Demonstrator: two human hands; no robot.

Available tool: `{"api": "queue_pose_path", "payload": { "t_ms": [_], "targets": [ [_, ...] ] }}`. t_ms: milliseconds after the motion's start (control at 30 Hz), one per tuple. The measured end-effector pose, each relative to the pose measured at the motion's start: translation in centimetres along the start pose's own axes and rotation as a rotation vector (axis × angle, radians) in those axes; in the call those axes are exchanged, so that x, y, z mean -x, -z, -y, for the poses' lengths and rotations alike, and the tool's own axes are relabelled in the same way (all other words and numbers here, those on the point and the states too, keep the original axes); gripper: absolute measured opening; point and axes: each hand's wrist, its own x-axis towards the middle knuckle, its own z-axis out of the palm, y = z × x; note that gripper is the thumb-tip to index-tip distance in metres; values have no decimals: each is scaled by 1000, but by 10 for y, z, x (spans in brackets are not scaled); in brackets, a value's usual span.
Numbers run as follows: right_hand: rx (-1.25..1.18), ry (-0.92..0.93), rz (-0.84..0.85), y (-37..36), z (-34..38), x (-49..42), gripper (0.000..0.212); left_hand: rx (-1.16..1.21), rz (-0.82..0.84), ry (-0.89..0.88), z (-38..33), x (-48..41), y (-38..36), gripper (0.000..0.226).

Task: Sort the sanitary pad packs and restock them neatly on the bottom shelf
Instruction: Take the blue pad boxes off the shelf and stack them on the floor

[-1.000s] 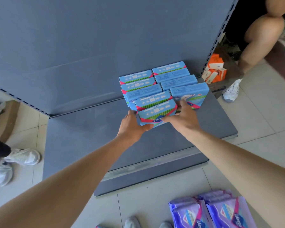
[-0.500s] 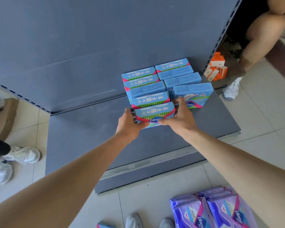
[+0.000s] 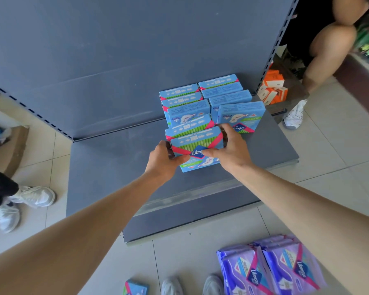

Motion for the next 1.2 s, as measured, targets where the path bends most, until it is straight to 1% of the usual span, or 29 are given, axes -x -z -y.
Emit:
{"api": "queue_pose_path", "payload": {
  "t_ms": [200, 433, 533, 633, 800, 933, 1033, 1200],
  "targets": [
    [5, -3, -24, 14, 8, 33, 57, -2, 49, -4, -8, 31, 2, 36],
    [19, -30, -74, 27, 9, 94, 57, 9, 130, -26, -5, 74, -6, 38],
    [-12, -25, -141, 35, 9, 120, 51, 14, 171, -66, -5, 93, -11, 37],
    [-31, -42, -198, 45, 1, 149, 52, 9, 218, -89, -1, 111, -26, 34],
    [54, -125, -253, 66, -39, 210, 50, 25, 324, -59, 28, 153, -81, 37],
    [94, -213, -321, 98, -84, 260, 55, -5, 454, -81, 38, 195, -138, 40],
    [68, -274, -371, 124, -120, 305, 57, -66, 514, -118, 39, 230, -179, 39],
    [-27, -362, -506, 170, -172, 387, 57, -141, 633, -167, 33, 296, -245, 39]
  ]
}}
